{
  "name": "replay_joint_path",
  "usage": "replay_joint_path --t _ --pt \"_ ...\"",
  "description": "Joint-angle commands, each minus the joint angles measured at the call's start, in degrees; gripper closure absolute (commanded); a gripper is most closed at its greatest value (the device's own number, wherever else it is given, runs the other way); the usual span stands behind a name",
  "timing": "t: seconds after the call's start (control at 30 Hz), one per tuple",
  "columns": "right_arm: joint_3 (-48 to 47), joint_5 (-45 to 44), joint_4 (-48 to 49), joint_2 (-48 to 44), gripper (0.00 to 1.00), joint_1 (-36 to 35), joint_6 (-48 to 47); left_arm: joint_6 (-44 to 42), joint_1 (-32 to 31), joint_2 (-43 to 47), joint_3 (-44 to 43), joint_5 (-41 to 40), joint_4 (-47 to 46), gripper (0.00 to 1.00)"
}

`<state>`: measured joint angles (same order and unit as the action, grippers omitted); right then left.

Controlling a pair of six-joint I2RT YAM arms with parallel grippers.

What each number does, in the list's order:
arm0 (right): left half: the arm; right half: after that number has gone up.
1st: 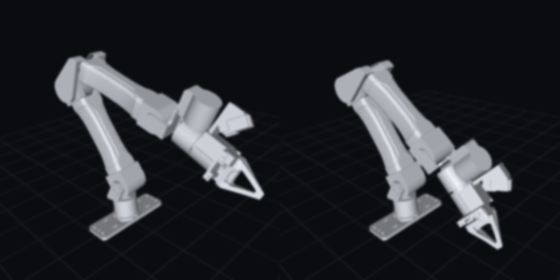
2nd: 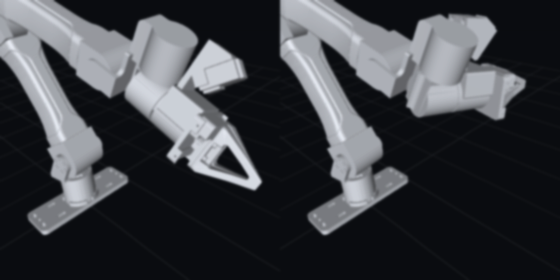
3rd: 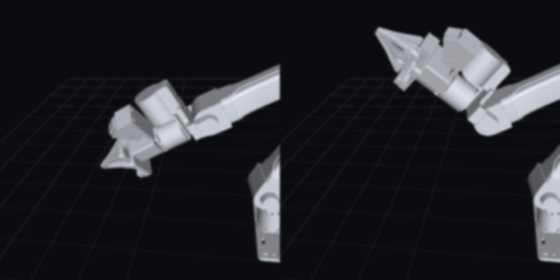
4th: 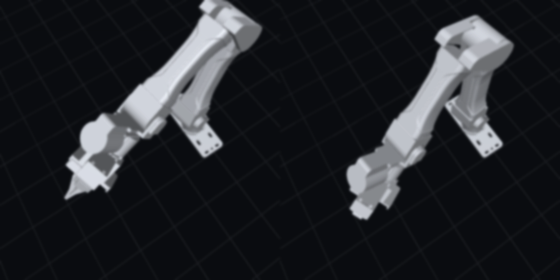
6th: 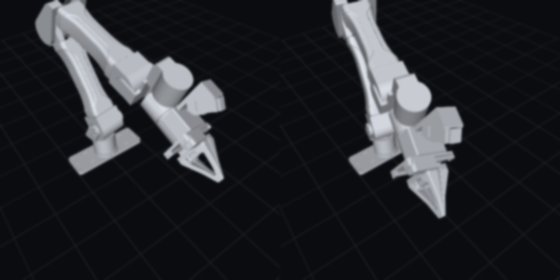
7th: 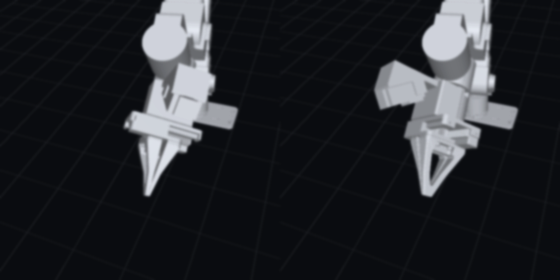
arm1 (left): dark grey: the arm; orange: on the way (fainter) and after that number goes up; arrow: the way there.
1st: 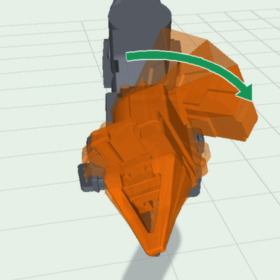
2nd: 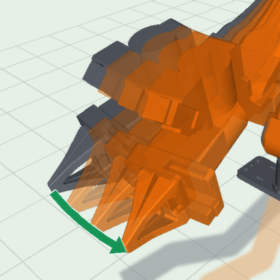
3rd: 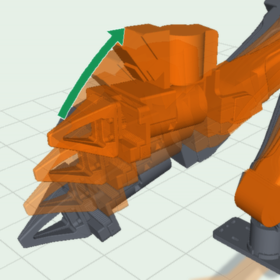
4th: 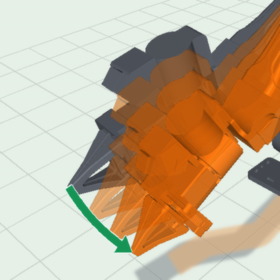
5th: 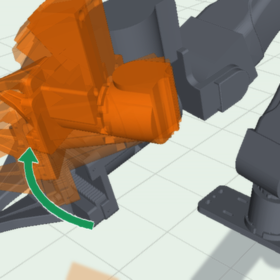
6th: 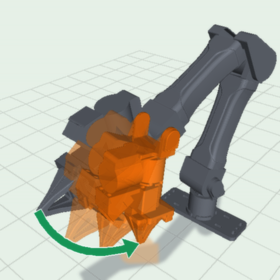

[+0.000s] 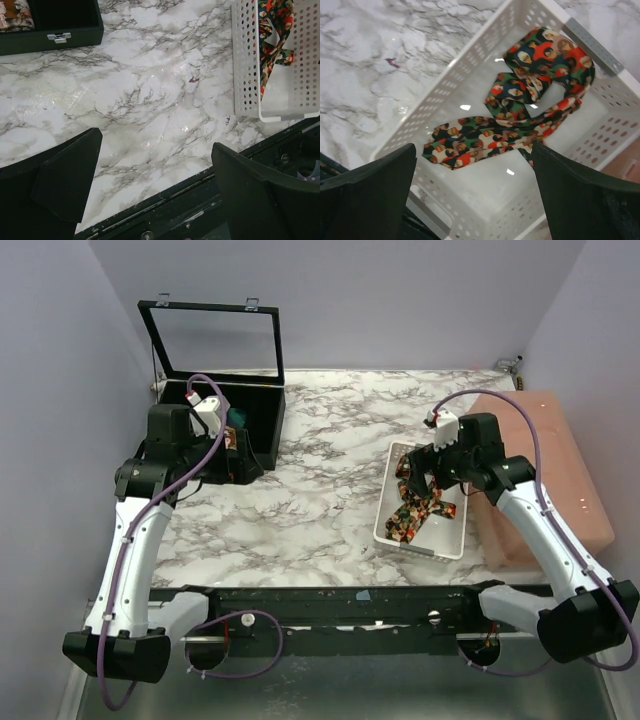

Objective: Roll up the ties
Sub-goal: Pick up the tie from the bin.

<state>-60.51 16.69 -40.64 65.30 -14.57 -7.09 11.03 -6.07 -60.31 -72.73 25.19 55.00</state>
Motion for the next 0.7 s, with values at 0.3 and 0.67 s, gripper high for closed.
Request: replay_joint_path --t 0.3,0.67 --pt "0.16 -15.71 -2.58 16.05 0.0 0.07 -15.2 0.01 0.26 7.15 4.5 -0.82 -7.15 0.01" --pt "0.54 -17.92 4.78 29.29 0.0 0.07 -19.3 -0.13 0.26 7.46 3.79 -2.86 -6.29 0.01"
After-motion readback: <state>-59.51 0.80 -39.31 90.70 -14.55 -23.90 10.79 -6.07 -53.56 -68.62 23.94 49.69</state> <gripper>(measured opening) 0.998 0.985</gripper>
